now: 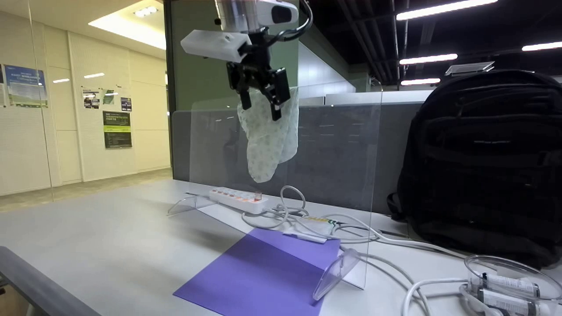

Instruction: Take the cloth off the screen and put it on the table

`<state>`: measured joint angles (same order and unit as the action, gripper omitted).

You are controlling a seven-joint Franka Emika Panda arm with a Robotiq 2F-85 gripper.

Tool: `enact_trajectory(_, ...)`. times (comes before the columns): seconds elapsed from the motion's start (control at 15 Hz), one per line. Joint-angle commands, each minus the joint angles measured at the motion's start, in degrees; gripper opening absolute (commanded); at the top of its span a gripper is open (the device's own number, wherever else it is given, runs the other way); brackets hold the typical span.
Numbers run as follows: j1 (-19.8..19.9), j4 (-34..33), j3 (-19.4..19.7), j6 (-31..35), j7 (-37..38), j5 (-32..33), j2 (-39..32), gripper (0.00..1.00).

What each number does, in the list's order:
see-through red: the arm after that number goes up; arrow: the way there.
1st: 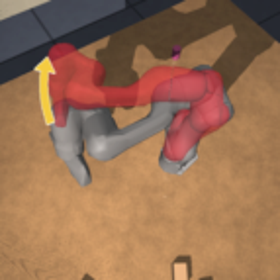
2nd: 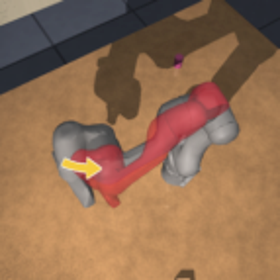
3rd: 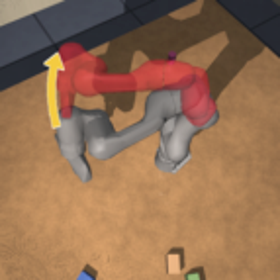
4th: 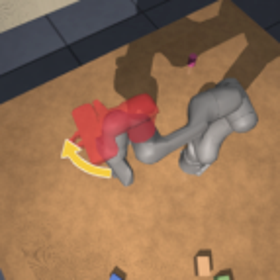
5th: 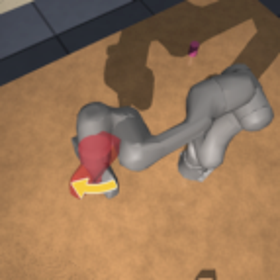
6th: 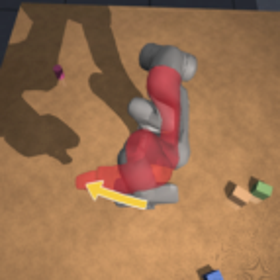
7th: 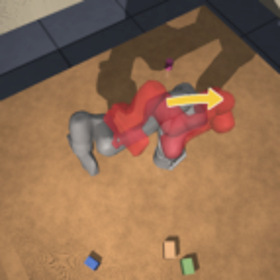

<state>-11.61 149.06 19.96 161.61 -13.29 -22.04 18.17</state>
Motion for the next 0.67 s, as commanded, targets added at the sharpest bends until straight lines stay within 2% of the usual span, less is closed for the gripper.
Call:
enact_trajectory(0.0, 2.74, -3.35, -1.73, 4.73, 3.33, 3.62, -6.03, 1.0)
enact_trajectory(0.33, 6.05, -5.3, -4.4, 10.24, 7.13, 9.47, -12.13, 1.0)
enact_trajectory(0.6, 5.47, -6.75, -5.53, 10.89, 7.14, 11.45, -14.19, 1.0)
